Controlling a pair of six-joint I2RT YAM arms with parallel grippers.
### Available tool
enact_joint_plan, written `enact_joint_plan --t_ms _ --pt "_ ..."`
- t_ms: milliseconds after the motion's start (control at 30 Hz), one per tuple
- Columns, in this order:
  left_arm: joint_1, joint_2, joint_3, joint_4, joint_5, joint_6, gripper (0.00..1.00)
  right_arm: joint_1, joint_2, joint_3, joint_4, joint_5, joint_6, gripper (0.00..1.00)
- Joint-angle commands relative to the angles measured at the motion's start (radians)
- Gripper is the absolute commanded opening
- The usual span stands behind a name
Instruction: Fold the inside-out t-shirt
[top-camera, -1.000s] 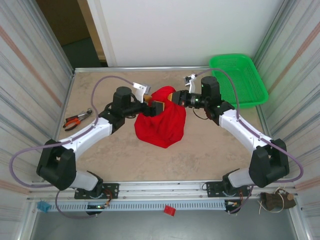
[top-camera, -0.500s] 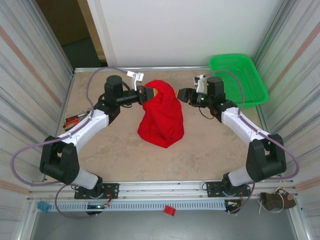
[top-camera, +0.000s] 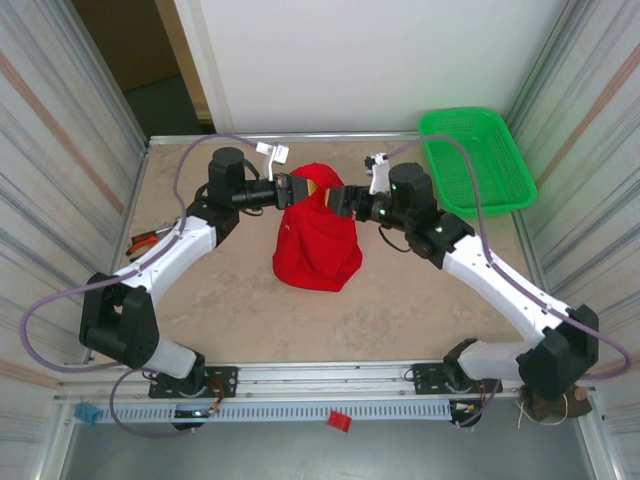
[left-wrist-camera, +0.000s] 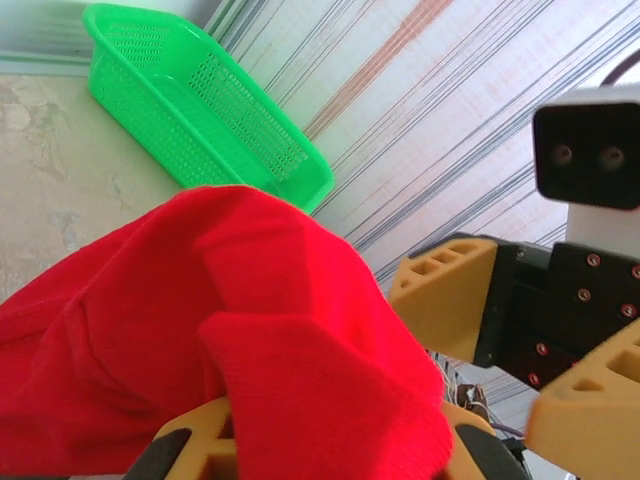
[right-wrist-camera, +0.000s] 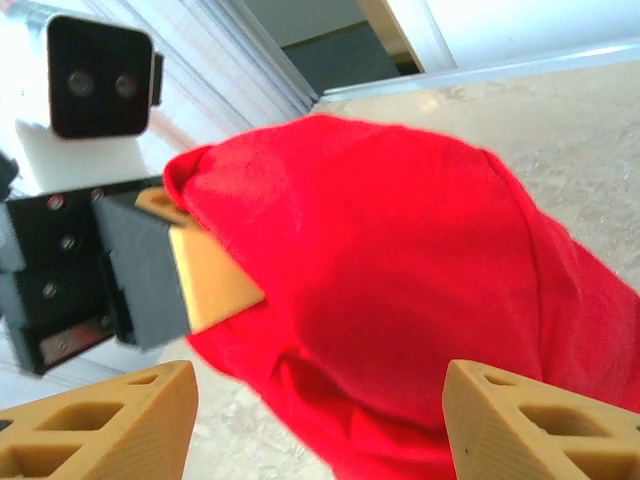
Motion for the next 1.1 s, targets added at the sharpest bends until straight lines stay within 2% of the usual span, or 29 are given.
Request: enact_joint_plan --t_ms 0,100,167,200,267,367,467,500,633,767,933,1000,1067 --pt "-0.003 -0.005 0.041 0.008 0.043 -0.006 0.00 0.014 0.069 0.046 -0.025 0.045 -0.043 0.64" --pt "-0.004 -0.004 0.041 0.024 0.044 -0.022 0.00 0.014 0.142 0.091 -0.016 0.030 -0.046 0.61" --pt "-0.004 -0.002 0.037 0.044 0.055 -0.044 0.00 0.014 0.188 0.120 -0.031 0.024 -0.056 0.51" --pt "-0.002 -0.002 0.034 0.057 0.059 -0.058 0.00 0.013 0.202 0.120 -0.031 0.035 -0.063 0.41" --pt "0.002 -0.005 0.023 0.076 0.067 -0.081 0.00 -0.012 0.219 0.118 -0.019 0.012 -0.061 0.01" --pt "0.030 -0.007 0.006 0.067 0.048 -0.087 0.00 -0.064 0.193 0.111 -0.008 -0.102 -0.057 0.00" --pt "0.087 0.013 -0.021 0.084 0.003 -0.094 0.00 -0.132 0.158 0.117 -0.004 -0.348 -0.066 0.00" --pt "0.105 0.025 -0.024 0.090 0.002 -0.094 0.00 -0.148 0.144 0.111 0.004 -0.396 -0.069 0.00" --pt "0.168 0.098 -0.028 0.102 0.001 -0.088 0.03 -0.216 0.083 0.020 0.222 -0.610 0.028 0.00" --pt "0.191 0.126 -0.032 0.133 0.013 -0.073 0.35 -0.240 0.092 -0.017 0.343 -0.636 0.115 0.00" --pt "0.229 -0.021 -0.086 0.097 -0.001 -0.023 0.45 -0.244 0.127 -0.024 0.365 -0.616 0.147 0.00" --pt "0.214 -0.109 -0.097 0.004 -0.042 0.050 0.49 -0.243 0.130 -0.035 0.383 -0.607 0.160 0.00" --pt "0.164 -0.179 -0.089 -0.107 -0.099 0.148 0.53 -0.243 0.132 -0.043 0.397 -0.602 0.173 0.00"
